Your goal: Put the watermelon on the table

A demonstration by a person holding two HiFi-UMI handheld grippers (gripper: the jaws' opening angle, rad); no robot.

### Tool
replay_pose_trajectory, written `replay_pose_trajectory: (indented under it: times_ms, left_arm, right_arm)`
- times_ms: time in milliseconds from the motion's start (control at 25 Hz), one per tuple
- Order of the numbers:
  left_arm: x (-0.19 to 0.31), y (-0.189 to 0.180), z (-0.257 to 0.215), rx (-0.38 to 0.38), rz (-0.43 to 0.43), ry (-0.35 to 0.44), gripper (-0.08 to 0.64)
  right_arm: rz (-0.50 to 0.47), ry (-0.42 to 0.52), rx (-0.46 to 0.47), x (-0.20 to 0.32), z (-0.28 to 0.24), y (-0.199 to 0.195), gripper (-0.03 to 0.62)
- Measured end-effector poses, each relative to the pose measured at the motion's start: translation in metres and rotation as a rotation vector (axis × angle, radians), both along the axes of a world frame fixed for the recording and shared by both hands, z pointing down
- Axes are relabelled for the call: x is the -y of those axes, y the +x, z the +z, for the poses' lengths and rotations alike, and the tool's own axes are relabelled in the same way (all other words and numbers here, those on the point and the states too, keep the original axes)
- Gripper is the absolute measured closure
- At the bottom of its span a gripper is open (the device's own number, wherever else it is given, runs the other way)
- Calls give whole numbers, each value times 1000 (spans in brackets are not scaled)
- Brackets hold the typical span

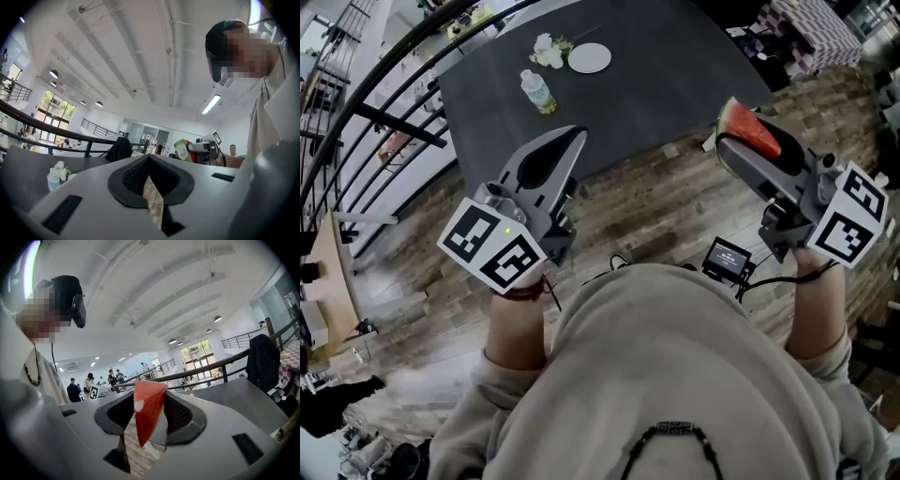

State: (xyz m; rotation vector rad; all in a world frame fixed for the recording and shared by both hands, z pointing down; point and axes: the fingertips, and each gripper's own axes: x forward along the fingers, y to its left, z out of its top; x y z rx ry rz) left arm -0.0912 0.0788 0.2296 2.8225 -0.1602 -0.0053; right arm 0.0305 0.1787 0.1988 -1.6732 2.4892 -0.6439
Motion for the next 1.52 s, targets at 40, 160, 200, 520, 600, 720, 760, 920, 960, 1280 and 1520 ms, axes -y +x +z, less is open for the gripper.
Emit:
replay_pose_trajectory:
  times_ms: [40,160,200,520,600,720,760,920,960,1280,1520]
  left_arm:
    - [4,-6,2,-3,-5,-2,552]
    - [16,-21,7,-8,-27,-3,552]
    - [19,-26,8,-8,-35,-5,552]
    - [50,-42,11,0,-110,-16,553]
    - [59,-40,13,10,-134,-19,552]
    - [74,-35,11,15,-170,-14,552]
    - [79,-32,9,16,-180,-13,552]
    - [98,-12,5,21,-208,-8,553]
    - [101,-5,4,22,-210,-6,552]
    - [121,68,5,77,-189,-11,553]
    - [144,128,14,142,-145,38,553]
  right_arm:
    - [-13,4,-2,8,-1,-6,388]
    - [-53,19,-6,31,-3,-22,389]
    - [-67,23,-1,38,-4,-27,388]
    - [-158,33,30,85,-7,-36,388]
    - [-183,27,42,99,-3,-31,388]
    - [-218,31,50,120,-4,-22,388]
    - [-228,33,50,127,-5,-18,388]
    - [-264,42,49,150,-10,0,388]
    - [-270,42,50,154,-10,7,388]
    - [-283,24,100,184,-3,80,388]
    - [-265,23,178,207,14,138,388]
